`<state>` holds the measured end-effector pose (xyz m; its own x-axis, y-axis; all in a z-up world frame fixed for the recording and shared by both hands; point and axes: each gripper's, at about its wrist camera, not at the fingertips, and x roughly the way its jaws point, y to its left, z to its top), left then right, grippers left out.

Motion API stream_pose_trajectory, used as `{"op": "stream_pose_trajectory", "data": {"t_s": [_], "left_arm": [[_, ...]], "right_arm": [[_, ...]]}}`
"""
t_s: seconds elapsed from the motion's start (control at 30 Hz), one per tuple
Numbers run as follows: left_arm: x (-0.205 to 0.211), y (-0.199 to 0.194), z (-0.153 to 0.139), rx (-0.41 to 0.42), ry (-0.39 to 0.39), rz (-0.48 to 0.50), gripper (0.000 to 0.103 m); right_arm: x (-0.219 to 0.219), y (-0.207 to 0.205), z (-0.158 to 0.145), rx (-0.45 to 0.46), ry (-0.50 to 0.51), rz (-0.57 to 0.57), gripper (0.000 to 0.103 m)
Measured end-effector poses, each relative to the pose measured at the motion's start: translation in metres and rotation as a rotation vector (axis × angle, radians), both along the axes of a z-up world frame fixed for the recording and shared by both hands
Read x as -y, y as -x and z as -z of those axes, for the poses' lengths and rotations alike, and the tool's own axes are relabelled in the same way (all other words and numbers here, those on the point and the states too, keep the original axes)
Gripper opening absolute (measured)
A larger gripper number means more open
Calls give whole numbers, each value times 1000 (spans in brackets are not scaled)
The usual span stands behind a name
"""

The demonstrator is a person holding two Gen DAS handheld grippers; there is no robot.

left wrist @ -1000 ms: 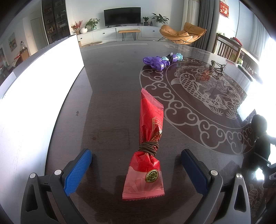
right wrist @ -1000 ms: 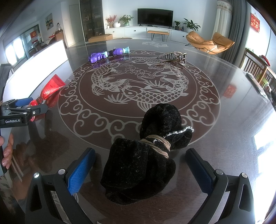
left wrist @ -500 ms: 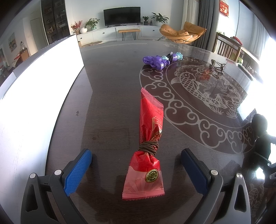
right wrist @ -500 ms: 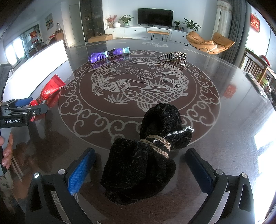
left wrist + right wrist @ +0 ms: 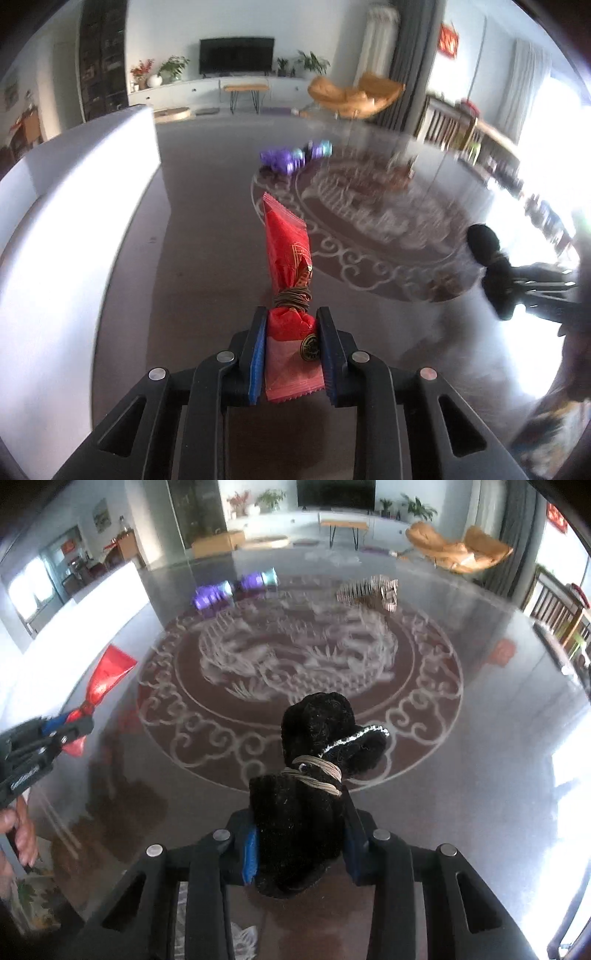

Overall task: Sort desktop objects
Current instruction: 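Carry candy and black hat to the cork bin and open both grippers, then return both tools from the bin to the table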

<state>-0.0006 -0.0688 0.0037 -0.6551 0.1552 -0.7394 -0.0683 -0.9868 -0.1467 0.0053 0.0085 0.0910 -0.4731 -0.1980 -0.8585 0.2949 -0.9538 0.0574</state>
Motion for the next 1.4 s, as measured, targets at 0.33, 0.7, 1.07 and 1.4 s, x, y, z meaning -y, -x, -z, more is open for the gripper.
{"op": "stream_pose_trajectory", "data": {"t_s": [0.33, 0.7, 1.07, 1.4], "left_arm": [[128, -97, -119, -199, -37, -229, 26], [286, -117, -51, 113, 19, -576, 50], [215, -122, -79, -52, 27, -523, 82], [14, -80, -125, -179, 53, -15, 103]], "right_arm": [[175, 0, -110, -155, 233, -304, 36], [398, -29, -79, 45, 346, -662, 66], [274, -20, -67, -270, 313, -389, 103], [36, 28, 30, -160, -52, 127, 103]]}}
